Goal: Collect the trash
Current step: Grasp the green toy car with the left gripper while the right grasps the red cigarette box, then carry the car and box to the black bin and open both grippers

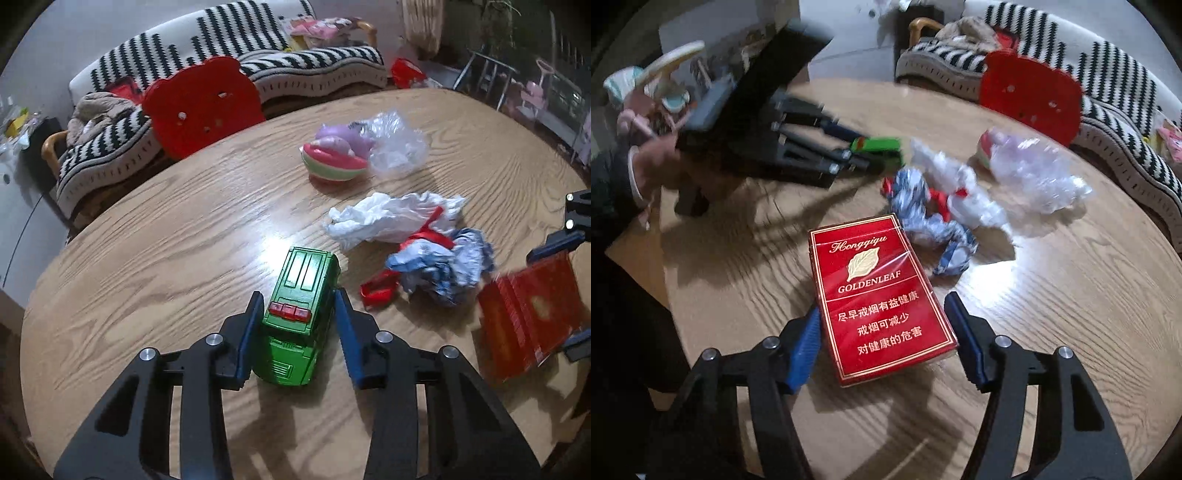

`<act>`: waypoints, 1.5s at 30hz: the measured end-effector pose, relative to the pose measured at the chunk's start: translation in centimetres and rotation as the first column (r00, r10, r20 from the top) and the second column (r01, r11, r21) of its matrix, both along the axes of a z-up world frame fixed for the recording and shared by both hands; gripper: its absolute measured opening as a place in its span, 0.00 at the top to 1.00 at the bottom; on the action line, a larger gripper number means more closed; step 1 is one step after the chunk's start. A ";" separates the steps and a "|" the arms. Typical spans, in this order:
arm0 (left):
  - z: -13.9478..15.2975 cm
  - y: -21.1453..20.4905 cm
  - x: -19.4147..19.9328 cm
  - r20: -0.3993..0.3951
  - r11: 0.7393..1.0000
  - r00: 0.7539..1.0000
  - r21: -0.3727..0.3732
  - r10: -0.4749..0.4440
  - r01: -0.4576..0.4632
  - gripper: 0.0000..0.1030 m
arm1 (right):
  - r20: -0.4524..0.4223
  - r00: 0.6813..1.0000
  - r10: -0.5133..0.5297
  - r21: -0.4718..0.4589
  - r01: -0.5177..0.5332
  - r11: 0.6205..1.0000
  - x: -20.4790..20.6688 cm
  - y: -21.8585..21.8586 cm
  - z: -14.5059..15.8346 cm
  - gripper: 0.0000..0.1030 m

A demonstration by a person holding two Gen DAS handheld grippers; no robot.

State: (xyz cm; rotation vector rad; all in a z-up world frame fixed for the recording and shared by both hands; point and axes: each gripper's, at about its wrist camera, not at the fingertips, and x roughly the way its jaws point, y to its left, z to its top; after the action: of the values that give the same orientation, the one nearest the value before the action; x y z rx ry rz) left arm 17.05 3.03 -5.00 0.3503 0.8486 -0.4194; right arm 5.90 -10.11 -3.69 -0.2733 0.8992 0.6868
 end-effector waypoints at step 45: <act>1.5 -48.9 -22.8 -0.106 0.868 0.876 -0.232 -0.470 0.438 0.63 | -0.101 0.314 -0.944 0.079 0.948 0.307 -25.2 -52.2 -0.8 0.39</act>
State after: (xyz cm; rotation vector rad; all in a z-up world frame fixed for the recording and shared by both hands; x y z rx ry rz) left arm -5.74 -45.86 -3.46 0.3310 0.8675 -0.9817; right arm -19.30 -62.28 -4.49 0.4223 0.8666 -0.4151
